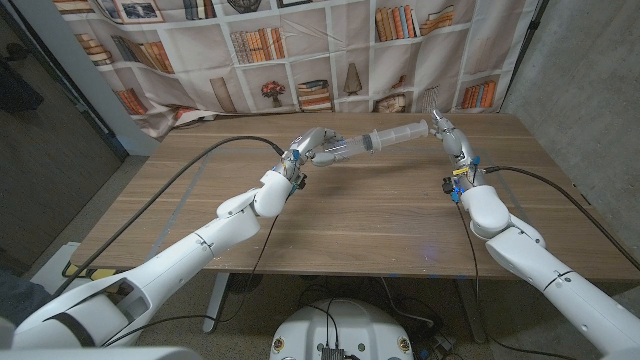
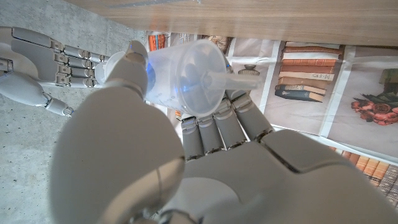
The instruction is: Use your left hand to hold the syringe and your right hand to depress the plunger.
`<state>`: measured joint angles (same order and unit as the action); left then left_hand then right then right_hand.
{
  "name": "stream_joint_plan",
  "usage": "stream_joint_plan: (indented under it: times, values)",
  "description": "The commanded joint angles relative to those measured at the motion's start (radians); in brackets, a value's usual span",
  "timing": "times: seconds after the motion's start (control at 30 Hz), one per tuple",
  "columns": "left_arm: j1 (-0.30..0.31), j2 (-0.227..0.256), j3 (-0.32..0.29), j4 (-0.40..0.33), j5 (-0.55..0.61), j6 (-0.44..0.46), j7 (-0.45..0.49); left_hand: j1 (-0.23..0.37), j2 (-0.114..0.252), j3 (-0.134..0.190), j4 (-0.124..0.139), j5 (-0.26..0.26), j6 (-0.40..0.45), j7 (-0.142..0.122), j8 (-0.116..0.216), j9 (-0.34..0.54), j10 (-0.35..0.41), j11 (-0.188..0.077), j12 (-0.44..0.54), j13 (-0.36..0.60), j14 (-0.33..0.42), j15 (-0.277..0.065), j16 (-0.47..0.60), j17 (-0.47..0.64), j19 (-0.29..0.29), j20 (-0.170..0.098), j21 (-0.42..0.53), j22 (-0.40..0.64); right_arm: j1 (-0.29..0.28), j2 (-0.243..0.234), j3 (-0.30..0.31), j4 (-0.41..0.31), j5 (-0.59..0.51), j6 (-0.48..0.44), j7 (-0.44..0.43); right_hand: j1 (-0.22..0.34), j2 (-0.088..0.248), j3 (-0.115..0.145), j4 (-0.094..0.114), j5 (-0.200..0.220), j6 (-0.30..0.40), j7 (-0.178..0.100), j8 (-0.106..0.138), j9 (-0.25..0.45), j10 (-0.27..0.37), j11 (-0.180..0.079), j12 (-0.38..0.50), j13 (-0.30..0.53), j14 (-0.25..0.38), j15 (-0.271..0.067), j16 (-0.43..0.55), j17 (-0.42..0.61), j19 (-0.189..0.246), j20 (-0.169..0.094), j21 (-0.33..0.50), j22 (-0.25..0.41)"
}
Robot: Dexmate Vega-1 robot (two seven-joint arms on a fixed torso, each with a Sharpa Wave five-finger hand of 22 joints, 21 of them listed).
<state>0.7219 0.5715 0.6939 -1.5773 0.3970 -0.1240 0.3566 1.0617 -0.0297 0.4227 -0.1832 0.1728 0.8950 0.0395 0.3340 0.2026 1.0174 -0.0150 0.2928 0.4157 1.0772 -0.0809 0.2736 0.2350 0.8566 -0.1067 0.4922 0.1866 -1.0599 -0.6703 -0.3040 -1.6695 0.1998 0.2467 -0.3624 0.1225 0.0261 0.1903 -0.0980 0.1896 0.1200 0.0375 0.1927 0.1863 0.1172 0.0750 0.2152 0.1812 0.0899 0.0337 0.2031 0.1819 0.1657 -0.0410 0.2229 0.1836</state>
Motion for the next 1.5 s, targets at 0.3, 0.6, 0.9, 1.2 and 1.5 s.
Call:
stream_joint_plan:
  times: [0.3, 0.6, 0.9, 1.2, 1.5]
  values:
    - [-0.011, -0.011, 0.000, 0.028, -0.005, -0.019, 0.004, 0.104, 0.108, 0.057, 0.057, 0.003, 0.167, -0.019, 0.000, 0.002, 0.122, -0.111, -0.006, 0.013, 0.114, -0.115, 0.001, 0.002, -0.008, -0.009, 0.009, 0.000, 0.009, -0.001, -0.019, -0.045, -0.048, -0.047, -0.011, 0.006, 0.006, 0.004, -0.002, 0.003, 0.022, 0.024, 0.009, 0.002, 0.018, 0.004, 0.006, 0.002, -0.002, 0.005, -0.008, 0.000, 0.004, -0.031, 0.000, 0.003]
    - [-0.036, -0.026, 0.008, 0.064, -0.009, -0.059, 0.009, 0.105, 0.106, 0.057, 0.057, 0.003, 0.170, -0.018, -0.001, 0.002, 0.124, -0.114, -0.009, 0.018, 0.115, -0.114, 0.000, 0.003, -0.008, -0.009, 0.011, 0.000, 0.011, 0.009, -0.031, -0.042, -0.050, -0.037, -0.005, 0.004, 0.007, 0.003, -0.001, 0.002, 0.021, 0.028, 0.007, 0.002, 0.015, 0.009, 0.003, 0.002, -0.006, 0.008, -0.011, 0.001, 0.001, -0.034, -0.003, 0.003]
    - [-0.051, -0.036, 0.016, 0.083, -0.011, -0.074, -0.001, 0.106, 0.106, 0.057, 0.057, 0.003, 0.171, -0.019, -0.002, 0.002, 0.127, -0.113, -0.011, 0.023, 0.117, -0.113, 0.001, 0.003, -0.008, -0.010, 0.013, 0.000, 0.004, 0.019, -0.032, -0.044, -0.047, -0.024, -0.010, 0.004, 0.008, 0.002, -0.001, 0.002, 0.021, 0.031, 0.006, 0.002, 0.021, 0.010, 0.004, 0.002, -0.008, 0.010, -0.014, 0.001, 0.002, -0.036, -0.004, 0.003]
    - [-0.058, -0.044, 0.021, 0.087, -0.009, -0.072, -0.005, 0.107, 0.105, 0.058, 0.057, 0.003, 0.172, -0.017, -0.003, 0.003, 0.127, -0.114, -0.014, 0.027, 0.118, -0.114, 0.001, 0.004, -0.009, -0.009, 0.015, 0.000, 0.002, 0.021, -0.038, -0.050, -0.049, -0.024, -0.002, 0.004, 0.009, 0.002, 0.000, 0.002, 0.013, 0.033, 0.003, 0.002, 0.012, 0.011, 0.000, 0.002, -0.016, 0.011, -0.017, 0.001, -0.005, -0.036, -0.008, 0.003]
    - [-0.059, -0.044, 0.020, 0.075, -0.005, -0.061, -0.005, 0.108, 0.104, 0.058, 0.057, 0.003, 0.173, -0.017, -0.005, 0.003, 0.131, -0.114, -0.016, 0.032, 0.121, -0.114, 0.002, 0.004, -0.009, -0.009, 0.017, 0.000, 0.008, 0.016, -0.046, -0.054, -0.059, -0.024, 0.013, 0.008, 0.010, -0.001, -0.003, 0.001, 0.087, 0.044, 0.022, 0.000, 0.088, 0.000, 0.020, 0.000, 0.057, -0.003, -0.001, -0.001, 0.065, -0.049, 0.011, 0.002]
